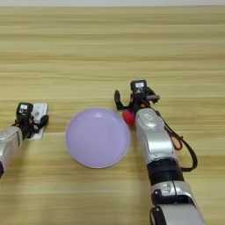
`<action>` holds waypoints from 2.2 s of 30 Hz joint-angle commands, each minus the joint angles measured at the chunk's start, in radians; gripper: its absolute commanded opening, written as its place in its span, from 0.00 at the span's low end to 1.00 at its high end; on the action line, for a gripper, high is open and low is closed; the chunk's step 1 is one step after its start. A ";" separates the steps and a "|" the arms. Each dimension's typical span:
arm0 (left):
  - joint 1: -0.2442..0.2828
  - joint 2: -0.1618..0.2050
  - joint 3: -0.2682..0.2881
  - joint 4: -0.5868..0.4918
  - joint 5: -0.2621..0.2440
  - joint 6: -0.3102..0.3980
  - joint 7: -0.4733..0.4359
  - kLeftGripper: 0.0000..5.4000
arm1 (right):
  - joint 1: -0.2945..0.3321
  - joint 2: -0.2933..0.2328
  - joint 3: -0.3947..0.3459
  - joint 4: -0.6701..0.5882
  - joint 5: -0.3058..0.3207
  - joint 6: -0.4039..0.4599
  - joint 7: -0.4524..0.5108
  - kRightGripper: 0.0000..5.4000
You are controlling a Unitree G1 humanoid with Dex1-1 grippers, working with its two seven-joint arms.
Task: Move the objects on the table
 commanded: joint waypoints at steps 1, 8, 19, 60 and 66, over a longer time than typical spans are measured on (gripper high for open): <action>0.064 -0.006 0.006 -0.022 -0.011 0.076 0.000 0.57 | 0.000 0.000 0.001 0.002 -0.001 0.009 -0.001 1.00; 0.113 -0.026 0.000 -0.230 -0.044 0.185 -0.015 0.53 | -0.002 0.002 0.001 0.007 -0.002 0.006 -0.003 1.00; 0.216 -0.072 -0.041 -0.584 -0.094 0.392 -0.028 0.53 | -0.006 0.004 0.002 0.009 -0.003 0.006 -0.006 1.00; 0.114 -0.315 -0.208 -0.497 -0.122 0.483 -0.009 0.53 | 0.003 0.017 0.006 -0.020 -0.010 0.021 -0.014 1.00; 0.114 -0.322 -0.256 -0.470 -0.120 0.478 -0.020 0.53 | 0.005 0.020 0.008 -0.027 -0.012 0.024 -0.015 1.00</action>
